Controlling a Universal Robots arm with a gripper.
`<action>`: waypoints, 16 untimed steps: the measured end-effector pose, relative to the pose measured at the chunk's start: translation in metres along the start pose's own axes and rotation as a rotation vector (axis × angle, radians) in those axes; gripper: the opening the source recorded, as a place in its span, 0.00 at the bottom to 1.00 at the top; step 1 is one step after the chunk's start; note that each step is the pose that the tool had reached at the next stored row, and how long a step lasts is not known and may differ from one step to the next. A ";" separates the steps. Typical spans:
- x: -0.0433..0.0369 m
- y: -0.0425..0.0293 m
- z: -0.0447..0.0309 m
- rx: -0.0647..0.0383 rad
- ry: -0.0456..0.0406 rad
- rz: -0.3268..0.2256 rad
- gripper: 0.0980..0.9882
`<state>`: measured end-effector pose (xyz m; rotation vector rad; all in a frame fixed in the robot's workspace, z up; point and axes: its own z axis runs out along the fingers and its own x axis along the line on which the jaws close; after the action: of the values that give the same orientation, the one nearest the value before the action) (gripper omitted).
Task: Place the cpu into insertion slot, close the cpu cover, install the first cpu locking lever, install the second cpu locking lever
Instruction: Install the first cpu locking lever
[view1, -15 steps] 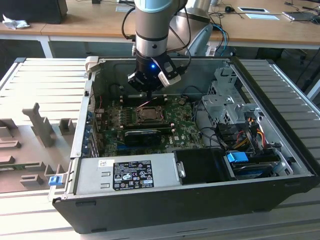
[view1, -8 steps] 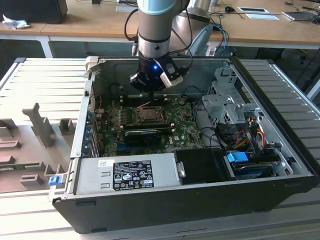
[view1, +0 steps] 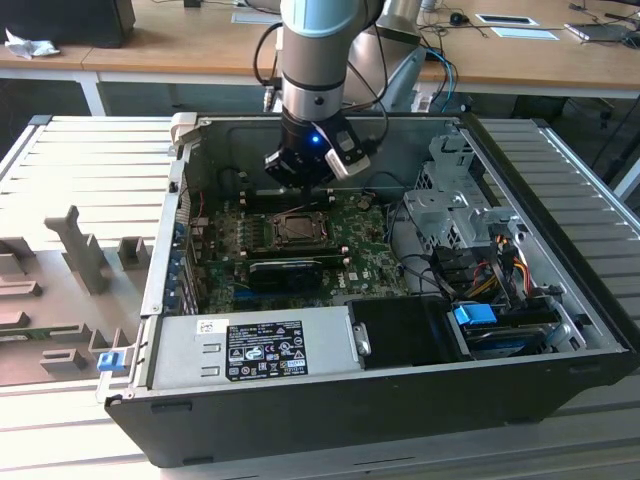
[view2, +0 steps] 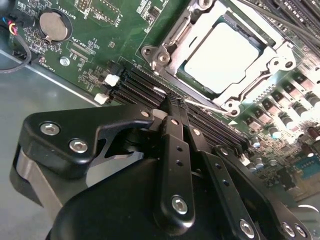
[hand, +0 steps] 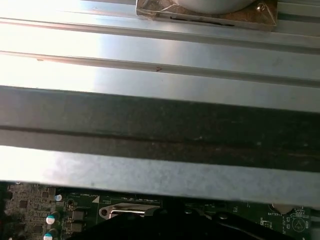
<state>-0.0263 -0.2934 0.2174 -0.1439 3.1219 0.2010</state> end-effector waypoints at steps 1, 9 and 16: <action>-0.0007 -0.0001 0.0016 0.000 0.0002 -0.001 0.01; -0.0030 -0.0007 0.0071 0.000 0.0004 -0.003 0.01; -0.0047 -0.0022 0.0111 0.000 0.0003 -0.003 0.01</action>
<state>-0.0214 -0.2937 0.2062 -0.1483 3.1218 0.2010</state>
